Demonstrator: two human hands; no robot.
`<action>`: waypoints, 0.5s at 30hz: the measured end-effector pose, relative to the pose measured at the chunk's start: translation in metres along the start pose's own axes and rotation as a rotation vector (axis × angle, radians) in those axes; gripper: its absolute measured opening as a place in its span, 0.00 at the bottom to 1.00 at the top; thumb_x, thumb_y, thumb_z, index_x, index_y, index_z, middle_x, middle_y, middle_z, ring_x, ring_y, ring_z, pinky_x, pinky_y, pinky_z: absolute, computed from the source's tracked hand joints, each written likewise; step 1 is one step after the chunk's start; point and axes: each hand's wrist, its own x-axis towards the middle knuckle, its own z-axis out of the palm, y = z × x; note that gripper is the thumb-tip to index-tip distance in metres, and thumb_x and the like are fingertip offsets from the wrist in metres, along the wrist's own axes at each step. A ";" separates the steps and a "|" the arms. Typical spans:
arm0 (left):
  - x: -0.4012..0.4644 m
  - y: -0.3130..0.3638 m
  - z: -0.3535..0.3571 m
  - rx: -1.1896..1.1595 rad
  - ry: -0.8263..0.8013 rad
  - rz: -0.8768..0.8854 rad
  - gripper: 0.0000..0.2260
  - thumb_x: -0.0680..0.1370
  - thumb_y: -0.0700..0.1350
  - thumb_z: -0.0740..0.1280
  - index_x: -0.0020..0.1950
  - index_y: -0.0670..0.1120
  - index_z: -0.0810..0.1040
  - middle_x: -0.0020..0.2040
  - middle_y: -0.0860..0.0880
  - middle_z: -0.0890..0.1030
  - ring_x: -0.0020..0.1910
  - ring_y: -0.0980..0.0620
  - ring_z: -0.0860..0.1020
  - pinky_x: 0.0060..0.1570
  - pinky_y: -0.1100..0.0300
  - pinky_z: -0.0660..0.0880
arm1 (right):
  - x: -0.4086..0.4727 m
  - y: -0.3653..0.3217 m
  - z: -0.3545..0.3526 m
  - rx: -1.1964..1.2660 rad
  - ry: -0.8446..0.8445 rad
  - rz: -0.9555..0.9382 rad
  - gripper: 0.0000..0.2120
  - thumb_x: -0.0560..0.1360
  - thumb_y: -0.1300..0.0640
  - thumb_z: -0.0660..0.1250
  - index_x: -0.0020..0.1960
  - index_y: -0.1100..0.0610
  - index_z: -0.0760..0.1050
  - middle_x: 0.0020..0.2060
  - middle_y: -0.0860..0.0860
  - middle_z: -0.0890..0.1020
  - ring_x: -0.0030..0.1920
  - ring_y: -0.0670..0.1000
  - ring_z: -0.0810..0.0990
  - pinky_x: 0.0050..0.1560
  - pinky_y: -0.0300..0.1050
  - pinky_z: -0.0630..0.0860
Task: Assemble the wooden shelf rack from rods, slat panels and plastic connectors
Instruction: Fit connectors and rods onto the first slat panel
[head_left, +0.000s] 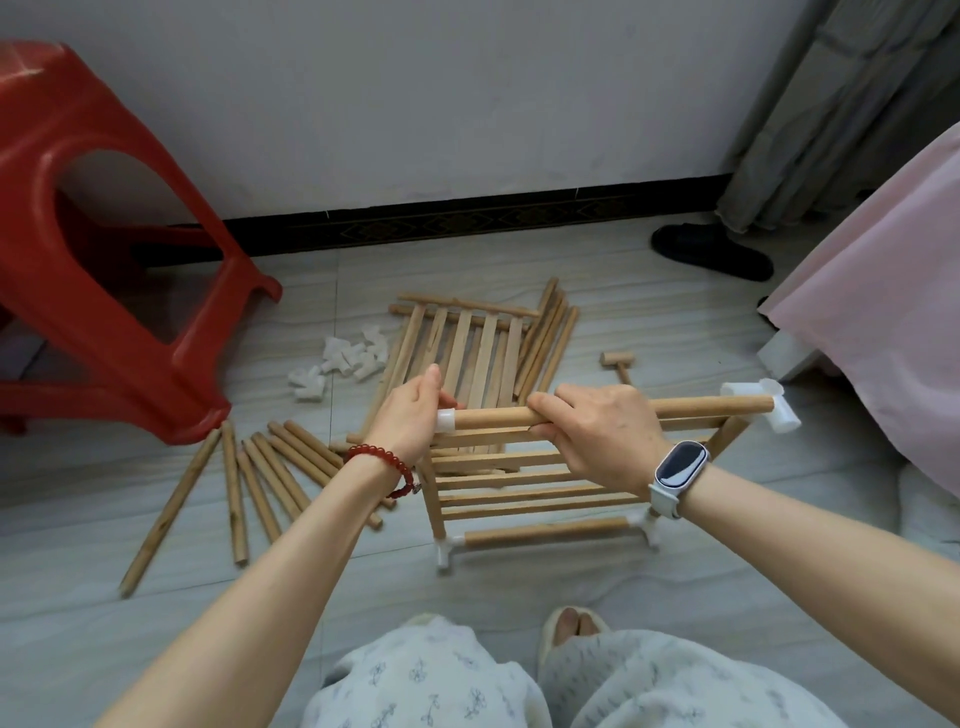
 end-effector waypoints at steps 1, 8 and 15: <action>0.001 0.001 0.000 0.013 -0.001 0.009 0.22 0.83 0.53 0.47 0.43 0.46 0.77 0.50 0.46 0.80 0.46 0.53 0.74 0.43 0.60 0.67 | 0.000 0.001 0.000 0.015 -0.025 0.007 0.17 0.75 0.49 0.55 0.44 0.56 0.80 0.27 0.48 0.75 0.22 0.51 0.73 0.22 0.37 0.60; 0.000 0.011 -0.002 0.280 -0.085 0.193 0.18 0.82 0.52 0.52 0.42 0.48 0.77 0.34 0.52 0.75 0.34 0.54 0.72 0.32 0.65 0.64 | 0.000 0.002 -0.011 0.111 -0.178 0.083 0.18 0.74 0.45 0.54 0.47 0.51 0.81 0.31 0.45 0.79 0.30 0.47 0.77 0.25 0.39 0.65; -0.010 0.036 0.015 0.846 -0.239 0.551 0.17 0.80 0.58 0.49 0.48 0.50 0.73 0.35 0.54 0.74 0.33 0.56 0.72 0.30 0.67 0.67 | -0.053 0.075 -0.063 0.054 -0.066 0.554 0.20 0.79 0.51 0.52 0.58 0.59 0.78 0.50 0.55 0.80 0.53 0.58 0.77 0.53 0.54 0.71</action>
